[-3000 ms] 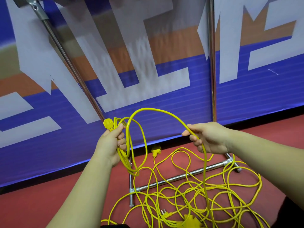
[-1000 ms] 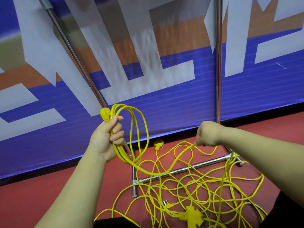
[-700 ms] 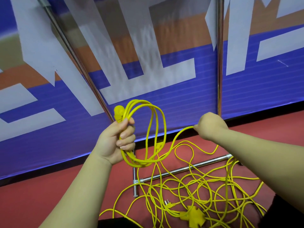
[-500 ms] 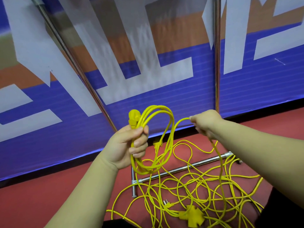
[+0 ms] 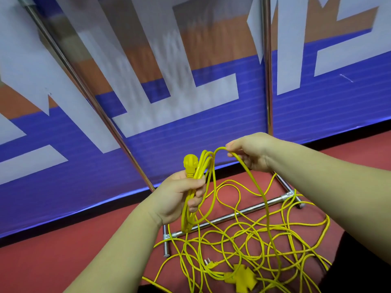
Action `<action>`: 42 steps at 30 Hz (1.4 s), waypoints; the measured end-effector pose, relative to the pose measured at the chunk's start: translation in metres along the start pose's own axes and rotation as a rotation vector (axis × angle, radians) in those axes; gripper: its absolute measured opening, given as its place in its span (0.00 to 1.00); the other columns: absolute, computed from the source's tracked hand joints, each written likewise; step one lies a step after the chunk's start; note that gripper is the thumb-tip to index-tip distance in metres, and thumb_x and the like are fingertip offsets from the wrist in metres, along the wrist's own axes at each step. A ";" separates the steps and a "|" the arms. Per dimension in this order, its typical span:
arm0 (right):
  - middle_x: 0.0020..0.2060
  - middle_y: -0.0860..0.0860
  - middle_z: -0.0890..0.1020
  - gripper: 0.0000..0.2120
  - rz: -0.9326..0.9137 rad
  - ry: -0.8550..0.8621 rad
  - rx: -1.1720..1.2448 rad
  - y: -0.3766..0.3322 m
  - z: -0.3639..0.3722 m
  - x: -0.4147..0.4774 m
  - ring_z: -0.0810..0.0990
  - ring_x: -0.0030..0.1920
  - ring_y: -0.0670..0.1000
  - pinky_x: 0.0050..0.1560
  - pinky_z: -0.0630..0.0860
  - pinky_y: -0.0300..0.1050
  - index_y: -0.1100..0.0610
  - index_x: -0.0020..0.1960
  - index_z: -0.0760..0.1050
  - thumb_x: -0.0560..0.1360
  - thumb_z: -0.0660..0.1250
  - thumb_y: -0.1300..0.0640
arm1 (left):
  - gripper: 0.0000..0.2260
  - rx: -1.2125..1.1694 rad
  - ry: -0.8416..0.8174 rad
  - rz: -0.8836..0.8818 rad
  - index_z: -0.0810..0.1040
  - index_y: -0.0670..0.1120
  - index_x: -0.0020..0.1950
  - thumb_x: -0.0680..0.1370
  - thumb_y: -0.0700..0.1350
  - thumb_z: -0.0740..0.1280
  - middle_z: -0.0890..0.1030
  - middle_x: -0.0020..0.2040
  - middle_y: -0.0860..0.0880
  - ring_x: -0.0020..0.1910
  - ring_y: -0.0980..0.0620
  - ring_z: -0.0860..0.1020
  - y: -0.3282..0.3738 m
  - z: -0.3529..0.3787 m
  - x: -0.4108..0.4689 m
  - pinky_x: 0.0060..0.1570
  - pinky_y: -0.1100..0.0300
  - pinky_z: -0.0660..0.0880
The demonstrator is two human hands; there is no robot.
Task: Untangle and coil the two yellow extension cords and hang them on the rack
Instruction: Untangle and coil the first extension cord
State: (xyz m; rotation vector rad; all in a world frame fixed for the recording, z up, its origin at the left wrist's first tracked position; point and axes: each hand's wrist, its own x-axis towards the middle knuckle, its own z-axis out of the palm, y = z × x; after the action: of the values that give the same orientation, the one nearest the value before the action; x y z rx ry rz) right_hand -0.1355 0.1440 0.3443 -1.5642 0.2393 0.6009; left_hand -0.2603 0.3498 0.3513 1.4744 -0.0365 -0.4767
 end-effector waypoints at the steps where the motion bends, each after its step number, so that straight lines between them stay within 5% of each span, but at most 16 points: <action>1: 0.35 0.50 0.84 0.02 -0.009 0.002 -0.036 -0.001 0.001 -0.002 0.71 0.25 0.42 0.24 0.63 0.32 0.54 0.47 0.81 0.77 0.70 0.58 | 0.07 0.029 0.021 -0.008 0.71 0.43 0.39 0.75 0.43 0.67 0.70 0.34 0.46 0.25 0.53 0.67 -0.001 0.002 0.001 0.26 0.61 0.63; 4: 0.33 0.50 0.84 0.03 -0.046 0.006 -0.112 -0.004 0.003 -0.010 0.78 0.25 0.43 0.26 0.68 0.33 0.57 0.48 0.83 0.75 0.72 0.58 | 0.08 0.077 0.107 -0.042 0.72 0.39 0.46 0.76 0.42 0.69 0.76 0.37 0.43 0.31 0.49 0.78 -0.005 0.008 0.007 0.26 0.59 0.73; 6: 0.27 0.50 0.82 0.04 -0.063 -0.026 -0.138 -0.006 0.005 -0.015 0.77 0.21 0.43 0.23 0.68 0.33 0.59 0.50 0.82 0.76 0.71 0.60 | 0.07 0.006 0.142 -0.077 0.73 0.37 0.54 0.80 0.40 0.66 0.81 0.43 0.40 0.42 0.44 0.84 -0.008 0.012 0.011 0.36 0.51 0.82; 8: 0.28 0.51 0.82 0.05 -0.074 -0.055 -0.138 -0.007 0.008 -0.017 0.78 0.21 0.44 0.21 0.67 0.34 0.60 0.52 0.80 0.76 0.70 0.62 | 0.07 -0.058 0.157 -0.098 0.72 0.37 0.59 0.82 0.38 0.62 0.84 0.50 0.38 0.51 0.39 0.85 -0.011 0.016 0.014 0.48 0.43 0.82; 11: 0.34 0.54 0.84 0.02 -0.073 -0.057 -0.107 -0.008 0.012 -0.016 0.81 0.26 0.46 0.21 0.68 0.34 0.59 0.49 0.80 0.77 0.70 0.63 | 0.05 -0.073 0.161 -0.123 0.72 0.40 0.58 0.83 0.38 0.60 0.84 0.55 0.36 0.56 0.36 0.83 -0.014 0.024 0.019 0.55 0.45 0.80; 15: 0.36 0.55 0.85 0.03 -0.082 -0.045 -0.064 -0.007 0.017 -0.015 0.84 0.31 0.49 0.25 0.70 0.34 0.59 0.44 0.79 0.76 0.71 0.63 | 0.04 -0.125 0.177 -0.133 0.73 0.42 0.52 0.84 0.38 0.60 0.84 0.52 0.35 0.55 0.34 0.83 -0.017 0.033 0.025 0.56 0.45 0.79; 20: 0.28 0.55 0.82 0.04 -0.105 -0.015 -0.044 -0.010 0.017 -0.016 0.80 0.25 0.48 0.22 0.69 0.35 0.61 0.43 0.79 0.76 0.71 0.64 | 0.05 -0.149 0.195 -0.112 0.73 0.42 0.55 0.85 0.40 0.58 0.83 0.55 0.33 0.55 0.35 0.83 -0.019 0.036 0.032 0.58 0.43 0.79; 27: 0.34 0.56 0.86 0.05 -0.160 -0.002 -0.076 -0.013 0.015 -0.022 0.84 0.31 0.48 0.27 0.72 0.35 0.59 0.42 0.80 0.73 0.76 0.61 | 0.05 -0.109 0.251 -0.060 0.71 0.45 0.59 0.85 0.43 0.58 0.84 0.38 0.48 0.47 0.37 0.85 -0.027 0.042 0.039 0.53 0.45 0.81; 30: 0.33 0.55 0.85 0.06 -0.172 0.002 -0.109 -0.012 0.011 -0.020 0.81 0.31 0.47 0.30 0.70 0.37 0.58 0.42 0.80 0.72 0.77 0.58 | 0.05 -0.101 0.298 -0.045 0.73 0.45 0.57 0.85 0.44 0.59 0.82 0.38 0.46 0.40 0.41 0.84 -0.027 0.042 0.040 0.43 0.49 0.81; 35: 0.34 0.56 0.84 0.07 -0.185 0.041 -0.085 -0.011 0.007 -0.017 0.80 0.33 0.49 0.30 0.66 0.39 0.57 0.41 0.79 0.71 0.78 0.59 | 0.06 -0.157 0.301 -0.021 0.74 0.42 0.56 0.84 0.45 0.62 0.79 0.40 0.42 0.37 0.43 0.80 -0.026 0.043 0.041 0.48 0.42 0.78; 42: 0.35 0.51 0.87 0.07 -0.155 0.037 -0.061 -0.009 0.005 -0.014 0.78 0.27 0.42 0.29 0.66 0.35 0.56 0.39 0.81 0.72 0.76 0.56 | 0.06 -0.103 0.335 0.053 0.76 0.41 0.54 0.84 0.42 0.61 0.77 0.37 0.45 0.30 0.49 0.75 -0.018 0.044 0.038 0.33 0.55 0.75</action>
State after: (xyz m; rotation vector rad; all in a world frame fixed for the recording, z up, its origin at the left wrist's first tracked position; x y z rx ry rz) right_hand -0.1439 0.1473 0.3594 -1.6372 0.1275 0.4622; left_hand -0.2449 0.2958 0.3289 1.4312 0.2108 -0.1813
